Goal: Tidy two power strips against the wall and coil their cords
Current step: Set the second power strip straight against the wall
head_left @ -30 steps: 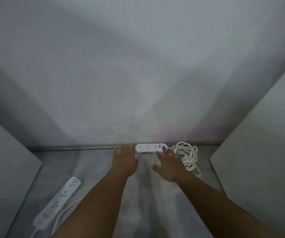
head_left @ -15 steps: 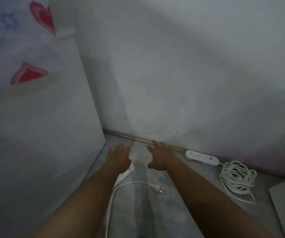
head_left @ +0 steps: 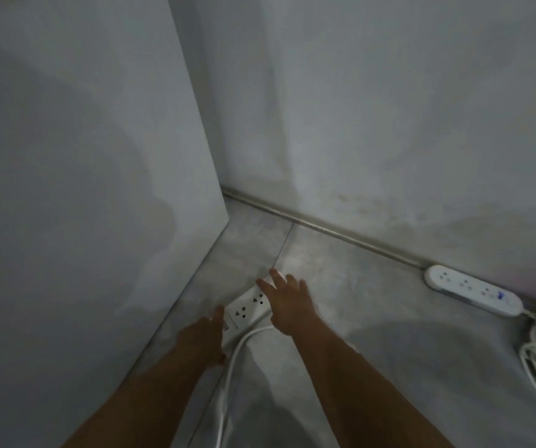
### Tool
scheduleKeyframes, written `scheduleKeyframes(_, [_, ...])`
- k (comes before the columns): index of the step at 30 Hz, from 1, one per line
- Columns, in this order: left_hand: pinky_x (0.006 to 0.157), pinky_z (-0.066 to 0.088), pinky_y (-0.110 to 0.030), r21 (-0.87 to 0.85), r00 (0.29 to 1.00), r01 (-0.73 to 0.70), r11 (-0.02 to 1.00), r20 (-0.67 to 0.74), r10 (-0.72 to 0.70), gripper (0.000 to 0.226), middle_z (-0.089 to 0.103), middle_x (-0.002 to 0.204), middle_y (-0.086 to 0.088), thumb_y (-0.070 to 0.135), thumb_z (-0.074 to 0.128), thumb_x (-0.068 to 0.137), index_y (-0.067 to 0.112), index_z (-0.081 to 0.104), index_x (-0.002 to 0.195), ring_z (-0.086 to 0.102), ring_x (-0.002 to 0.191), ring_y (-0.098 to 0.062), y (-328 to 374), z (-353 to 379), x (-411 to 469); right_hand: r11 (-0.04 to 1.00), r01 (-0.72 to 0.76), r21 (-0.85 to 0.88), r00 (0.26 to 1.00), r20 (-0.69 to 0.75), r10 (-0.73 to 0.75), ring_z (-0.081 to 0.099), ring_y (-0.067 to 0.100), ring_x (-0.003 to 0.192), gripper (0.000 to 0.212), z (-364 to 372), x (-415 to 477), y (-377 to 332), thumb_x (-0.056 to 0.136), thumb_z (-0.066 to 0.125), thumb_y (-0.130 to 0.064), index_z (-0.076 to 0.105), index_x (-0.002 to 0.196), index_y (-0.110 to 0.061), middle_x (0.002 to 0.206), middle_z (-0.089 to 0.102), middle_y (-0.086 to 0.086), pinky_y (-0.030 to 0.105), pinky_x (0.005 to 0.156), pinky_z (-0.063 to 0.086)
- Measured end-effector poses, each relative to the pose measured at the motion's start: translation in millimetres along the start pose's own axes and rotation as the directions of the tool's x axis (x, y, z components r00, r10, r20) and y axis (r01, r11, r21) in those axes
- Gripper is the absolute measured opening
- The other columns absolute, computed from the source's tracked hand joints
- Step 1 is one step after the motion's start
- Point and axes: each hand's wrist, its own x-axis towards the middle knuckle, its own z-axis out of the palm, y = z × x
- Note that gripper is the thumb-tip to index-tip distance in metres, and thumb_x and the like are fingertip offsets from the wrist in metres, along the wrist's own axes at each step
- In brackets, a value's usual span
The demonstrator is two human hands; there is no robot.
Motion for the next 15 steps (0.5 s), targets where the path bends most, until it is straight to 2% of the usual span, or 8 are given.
scheduleKeyframes(3, [0.095, 0.045, -0.034, -0.057, 0.995, 0.003, 0.998, -0.1, -0.009, 0.092, 0.047, 0.136, -0.009, 0.043, 0.064, 0.083, 0.02, 0.007, 0.15, 0.053, 0.122, -0.026, 5, 5, 0, 0.998, 0.001, 0.056, 0.997, -0.074, 0.003, 0.032, 0.033, 0.13, 0.07, 6, 3, 3, 0.084, 0.061, -0.015, 0.031, 0.145, -0.03, 0.152, 0.022, 0.01, 0.046, 0.11, 0.027])
scheduleKeyframes(5, [0.092, 0.046, -0.033, -0.085, 0.979, -0.033, 0.996, -0.205, 0.015, 0.081, 0.049, 0.132, -0.006, 0.044, 0.061, 0.082, 0.025, 0.018, 0.147, 0.054, 0.12, -0.025, 6, -5, -6, 0.994, -0.017, 0.107, 0.995, -0.097, 0.027, 0.035, 0.031, 0.125, 0.065, 1, -7, 16, 0.082, 0.065, -0.028, 0.036, 0.14, -0.033, 0.147, 0.027, 0.009, 0.043, 0.104, 0.035])
scheduleKeyframes(8, [0.091, 0.045, -0.034, 0.028, 0.914, -0.13, 0.991, -0.383, 0.131, 0.074, 0.049, 0.13, -0.003, 0.042, 0.056, 0.083, 0.03, 0.022, 0.148, 0.052, 0.118, -0.023, 18, -34, -9, 0.983, -0.127, 0.132, 0.967, -0.204, 0.152, 0.038, 0.028, 0.122, 0.067, -12, -34, 45, 0.076, 0.066, -0.043, 0.039, 0.138, -0.035, 0.144, 0.034, 0.005, 0.043, 0.102, 0.036])
scheduleKeyframes(10, [0.09, 0.043, -0.034, 0.126, 0.837, -0.193, 0.973, -0.496, 0.23, 0.072, 0.049, 0.129, -0.003, 0.037, 0.055, 0.085, 0.032, 0.021, 0.148, 0.052, 0.116, -0.023, 41, -60, -5, 0.965, -0.204, 0.165, 0.911, -0.327, 0.249, 0.041, 0.029, 0.122, 0.067, -24, -53, 62, 0.072, 0.067, -0.045, 0.045, 0.134, -0.032, 0.141, 0.042, 0.004, 0.044, 0.102, 0.035])
scheduleKeyframes(12, [0.09, 0.04, -0.036, 0.178, 0.758, -0.253, 0.951, -0.574, 0.309, 0.07, 0.05, 0.128, -0.003, 0.028, 0.055, 0.086, 0.032, 0.022, 0.147, 0.05, 0.115, -0.024, 72, -88, 0, 0.932, -0.271, 0.242, 0.834, -0.425, 0.353, 0.047, 0.03, 0.114, 0.063, -37, -67, 78, 0.069, 0.071, -0.042, 0.054, 0.127, -0.025, 0.129, 0.052, 0.005, 0.043, 0.093, 0.04])
scheduleKeyframes(15, [0.089, 0.039, -0.038, 0.265, 0.655, -0.31, 0.913, -0.637, 0.407, 0.071, 0.05, 0.126, -0.004, 0.013, 0.053, 0.084, 0.032, 0.023, 0.146, 0.049, 0.116, -0.025, 119, -124, 7, 0.869, -0.372, 0.325, 0.717, -0.495, 0.492, 0.049, 0.031, 0.106, 0.061, -54, -78, 106, 0.068, 0.073, -0.038, 0.055, 0.123, -0.021, 0.119, 0.056, 0.007, 0.043, 0.083, 0.045])
